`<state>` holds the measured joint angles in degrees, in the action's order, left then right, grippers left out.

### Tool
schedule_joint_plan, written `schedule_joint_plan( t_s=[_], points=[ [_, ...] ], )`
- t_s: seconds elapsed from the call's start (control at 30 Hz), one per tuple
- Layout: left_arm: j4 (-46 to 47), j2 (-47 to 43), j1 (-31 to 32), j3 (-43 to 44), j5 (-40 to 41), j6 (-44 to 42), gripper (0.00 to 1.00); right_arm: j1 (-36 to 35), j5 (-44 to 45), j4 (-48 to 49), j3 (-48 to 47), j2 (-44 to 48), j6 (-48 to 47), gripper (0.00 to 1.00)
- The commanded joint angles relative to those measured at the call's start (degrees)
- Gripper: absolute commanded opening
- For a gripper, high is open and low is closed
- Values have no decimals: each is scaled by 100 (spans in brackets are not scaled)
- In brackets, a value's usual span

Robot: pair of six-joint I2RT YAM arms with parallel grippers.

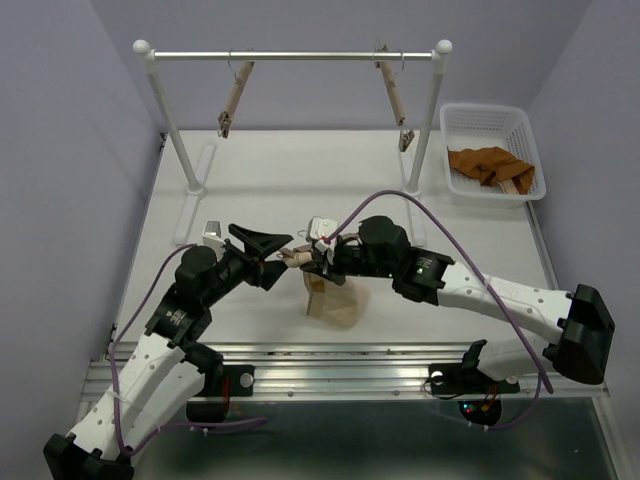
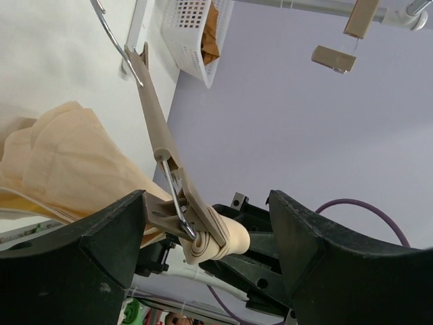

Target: Remove the underwear clipped to the hanger

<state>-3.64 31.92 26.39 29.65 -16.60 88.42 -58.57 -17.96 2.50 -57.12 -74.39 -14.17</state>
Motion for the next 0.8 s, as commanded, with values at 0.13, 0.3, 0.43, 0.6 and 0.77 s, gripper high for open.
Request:
schedule_joint_plan(
  t_s=[0.13,0.3,0.43,0.6,0.77],
  points=[
    [153,-239,-11,-135,157,105,68,-172,161,5,79,39,-235,1],
    [162,-195,-11,-100,131,44,54,-173,205,-48,70,12,-270,1],
    [127,-142,-11,-56,69,-44,47,-173,231,-83,52,-5,-314,1],
    [-92,-72,-11,41,43,-229,39,-225,196,-180,35,3,-384,1],
    [-312,-11,-11,181,34,-405,17,-225,213,-224,17,-14,-481,1]
  ],
)
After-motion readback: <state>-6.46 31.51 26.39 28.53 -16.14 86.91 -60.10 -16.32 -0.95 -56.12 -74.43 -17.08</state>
